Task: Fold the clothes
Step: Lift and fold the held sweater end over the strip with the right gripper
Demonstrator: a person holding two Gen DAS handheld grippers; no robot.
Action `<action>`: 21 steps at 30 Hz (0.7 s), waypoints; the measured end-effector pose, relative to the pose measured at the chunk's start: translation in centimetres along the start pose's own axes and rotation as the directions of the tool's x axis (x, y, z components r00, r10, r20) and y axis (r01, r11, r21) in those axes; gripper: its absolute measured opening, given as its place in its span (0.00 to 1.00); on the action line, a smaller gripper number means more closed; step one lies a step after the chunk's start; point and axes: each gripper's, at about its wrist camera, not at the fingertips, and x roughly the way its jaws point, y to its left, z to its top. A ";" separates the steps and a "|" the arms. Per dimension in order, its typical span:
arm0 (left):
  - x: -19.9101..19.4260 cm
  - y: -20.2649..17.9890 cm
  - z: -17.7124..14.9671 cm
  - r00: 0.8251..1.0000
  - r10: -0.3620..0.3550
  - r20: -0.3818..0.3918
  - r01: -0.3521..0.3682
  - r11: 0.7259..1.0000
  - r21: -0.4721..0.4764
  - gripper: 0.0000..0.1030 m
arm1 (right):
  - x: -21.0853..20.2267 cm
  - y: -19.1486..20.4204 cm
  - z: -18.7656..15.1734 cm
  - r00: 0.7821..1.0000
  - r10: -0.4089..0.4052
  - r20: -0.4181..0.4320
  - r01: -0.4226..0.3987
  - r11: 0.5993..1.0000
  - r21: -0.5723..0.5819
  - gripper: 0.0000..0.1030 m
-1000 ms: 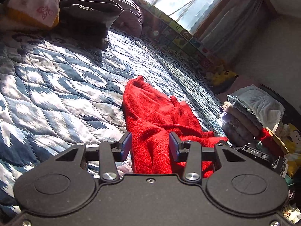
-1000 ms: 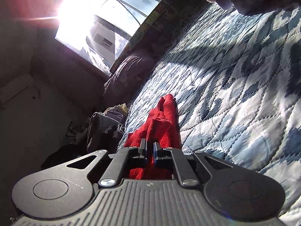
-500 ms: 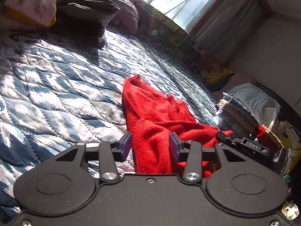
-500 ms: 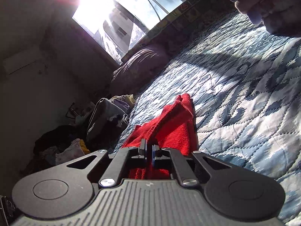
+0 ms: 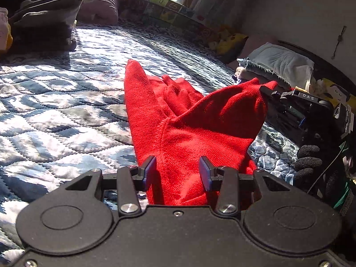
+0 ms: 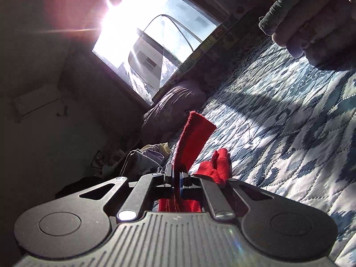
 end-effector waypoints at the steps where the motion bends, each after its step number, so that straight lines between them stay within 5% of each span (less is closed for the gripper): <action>1: 0.3 -0.4 -0.2 1.000 0.013 -0.016 -0.012 0.999 0.033 0.38 | 0.0 -0.3 0.0 1.000 -0.006 -0.001 0.006 1.000 0.013 0.06; 9: -1.2 1.1 0.8 0.994 -0.068 0.085 0.075 0.994 -0.083 0.26 | 0.8 -2.3 -0.7 0.999 -0.029 -0.043 0.034 0.993 0.112 0.06; 12: -0.2 -0.3 0.3 0.996 -0.093 0.002 0.093 0.996 0.007 0.26 | 0.9 -2.2 -0.5 0.999 -0.012 -0.039 0.016 0.994 0.112 0.06; 15: 2.0 -1.4 -1.3 0.992 -0.035 -0.119 0.044 0.996 0.081 0.26 | 1.2 -2.1 -0.2 0.999 -0.009 -0.032 0.012 0.994 0.106 0.06; 21: 0.2 1.2 -0.1 0.997 -0.076 -0.015 0.075 0.996 -0.047 0.25 | 1.7 -3.6 -0.7 0.997 -0.038 -0.063 0.050 0.980 0.195 0.10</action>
